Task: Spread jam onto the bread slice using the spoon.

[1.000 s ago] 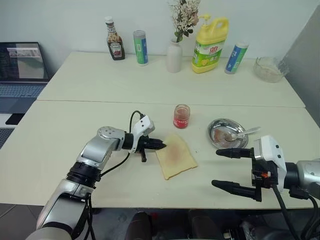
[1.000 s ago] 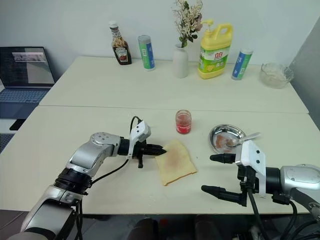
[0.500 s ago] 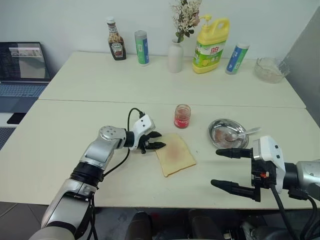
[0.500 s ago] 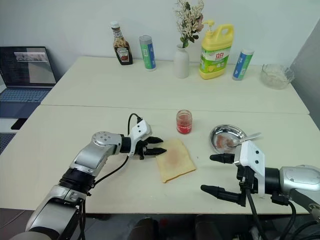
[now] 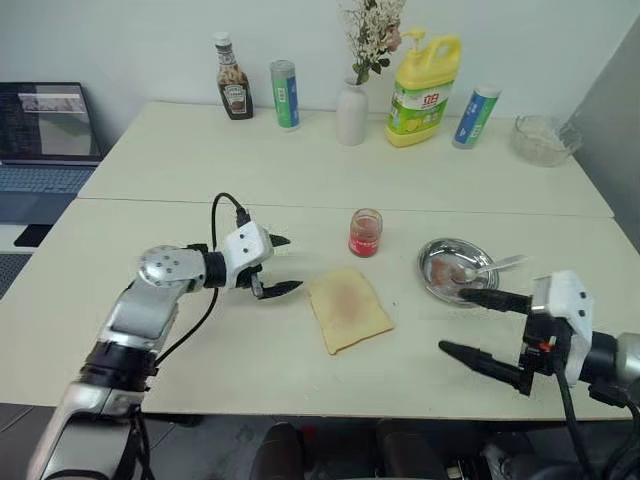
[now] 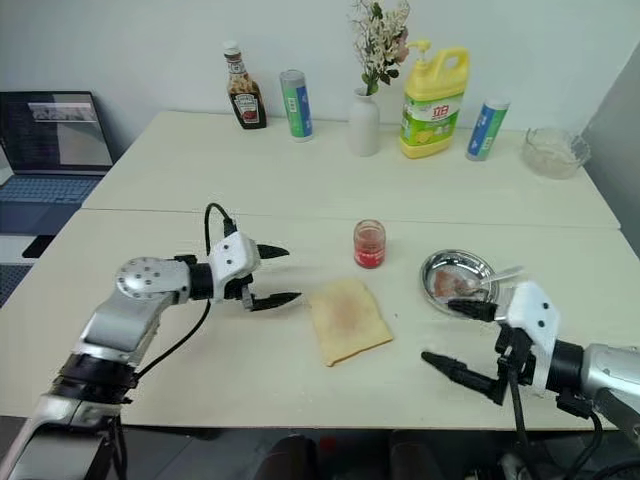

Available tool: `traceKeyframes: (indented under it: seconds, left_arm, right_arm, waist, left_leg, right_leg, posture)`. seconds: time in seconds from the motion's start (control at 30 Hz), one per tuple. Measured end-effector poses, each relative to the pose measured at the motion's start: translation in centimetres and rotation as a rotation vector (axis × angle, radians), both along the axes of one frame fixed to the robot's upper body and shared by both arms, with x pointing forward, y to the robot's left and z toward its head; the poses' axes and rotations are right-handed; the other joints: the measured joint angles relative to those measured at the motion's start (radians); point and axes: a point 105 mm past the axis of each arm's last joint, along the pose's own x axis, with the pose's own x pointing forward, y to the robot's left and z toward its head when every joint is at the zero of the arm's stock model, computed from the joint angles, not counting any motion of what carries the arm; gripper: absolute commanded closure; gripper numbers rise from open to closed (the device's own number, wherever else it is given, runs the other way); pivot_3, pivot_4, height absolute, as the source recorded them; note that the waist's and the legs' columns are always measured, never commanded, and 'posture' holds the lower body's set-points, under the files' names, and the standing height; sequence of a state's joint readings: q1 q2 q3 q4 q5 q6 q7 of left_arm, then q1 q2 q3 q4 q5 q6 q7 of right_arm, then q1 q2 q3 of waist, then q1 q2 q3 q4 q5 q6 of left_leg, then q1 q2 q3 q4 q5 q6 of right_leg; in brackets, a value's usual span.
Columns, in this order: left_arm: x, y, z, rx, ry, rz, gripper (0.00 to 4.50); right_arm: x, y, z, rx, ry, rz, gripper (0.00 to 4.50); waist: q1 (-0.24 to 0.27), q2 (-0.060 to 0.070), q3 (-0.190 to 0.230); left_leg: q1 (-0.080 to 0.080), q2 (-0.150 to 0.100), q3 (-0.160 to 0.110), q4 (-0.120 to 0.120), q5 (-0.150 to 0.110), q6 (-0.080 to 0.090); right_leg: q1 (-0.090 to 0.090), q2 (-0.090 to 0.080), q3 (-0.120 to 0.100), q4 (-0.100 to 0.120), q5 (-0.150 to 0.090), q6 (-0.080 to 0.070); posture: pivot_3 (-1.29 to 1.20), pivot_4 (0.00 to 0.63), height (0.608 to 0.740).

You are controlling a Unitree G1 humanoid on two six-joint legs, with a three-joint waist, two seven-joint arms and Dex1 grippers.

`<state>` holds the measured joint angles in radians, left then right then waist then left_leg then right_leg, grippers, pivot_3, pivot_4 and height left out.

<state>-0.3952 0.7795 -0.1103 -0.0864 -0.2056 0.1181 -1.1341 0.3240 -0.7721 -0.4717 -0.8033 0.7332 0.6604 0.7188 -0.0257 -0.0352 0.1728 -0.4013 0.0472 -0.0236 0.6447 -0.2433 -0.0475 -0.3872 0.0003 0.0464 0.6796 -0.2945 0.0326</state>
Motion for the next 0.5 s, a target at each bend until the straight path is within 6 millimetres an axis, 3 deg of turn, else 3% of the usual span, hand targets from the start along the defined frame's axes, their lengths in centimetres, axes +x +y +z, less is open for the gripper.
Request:
traceKeyframes:
  seconds: [0.07,0.1,0.23,0.33,0.5]
  left_arm:
    - [-1.4,-0.6,0.3,0.015,-0.001,-0.067,0.07]
    - [-3.0,-1.9,1.1,-0.023,0.019,-0.141,0.07]
    - [-4.8,-3.9,3.0,-0.104,0.046,-0.237,0.07]
    - [-5.3,-4.9,3.7,-0.128,0.058,-0.283,0.07]
    - [-5.3,-6.1,3.6,-0.142,0.064,-0.318,0.07]
  right_arm:
    - [0.1,-1.0,-0.7,0.01,0.0,-0.083,0.0]
    - [0.9,-2.5,-0.7,0.066,-0.073,-0.241,0.0]
    - [2.2,-4.7,-1.2,0.155,-0.095,-0.433,0.0]
    - [3.5,-6.3,-1.8,0.238,-0.066,-0.545,0.0]
    - [5.5,-7.4,-2.9,0.446,0.015,-0.643,0.0]
  waist:
    - [0.001,0.003,0.0]
    - [0.001,0.003,0.0]
    - [-0.001,0.004,0.0]
    - [-0.002,0.005,0.0]
    - [-0.003,0.006,0.0]
  left_leg:
    - [0.0,-0.001,0.001,0.0,0.0,0.0]
    - [0.0,-0.001,0.0,0.001,0.0,0.0]
    - [0.003,-0.001,0.001,0.002,0.002,0.001]
    - [0.004,-0.001,0.002,0.002,0.003,0.003]
    - [0.003,0.0,0.001,0.001,0.003,0.004]
  right_leg:
    - [0.0,-0.001,0.0,0.0,-0.001,-0.001]
    - [0.0,-0.001,0.0,0.001,-0.001,0.0]
    - [0.002,0.0,0.002,0.001,-0.002,0.001]
    - [0.003,0.001,0.002,0.001,-0.001,0.001]
    - [0.002,0.003,0.002,0.001,-0.001,-0.002]
  posture:
    - [0.0,0.15,0.74]
    - [0.0,0.15,0.74]
    - [0.0,0.15,0.74]
    - [0.0,0.15,0.74]
    - [0.0,0.15,0.74]
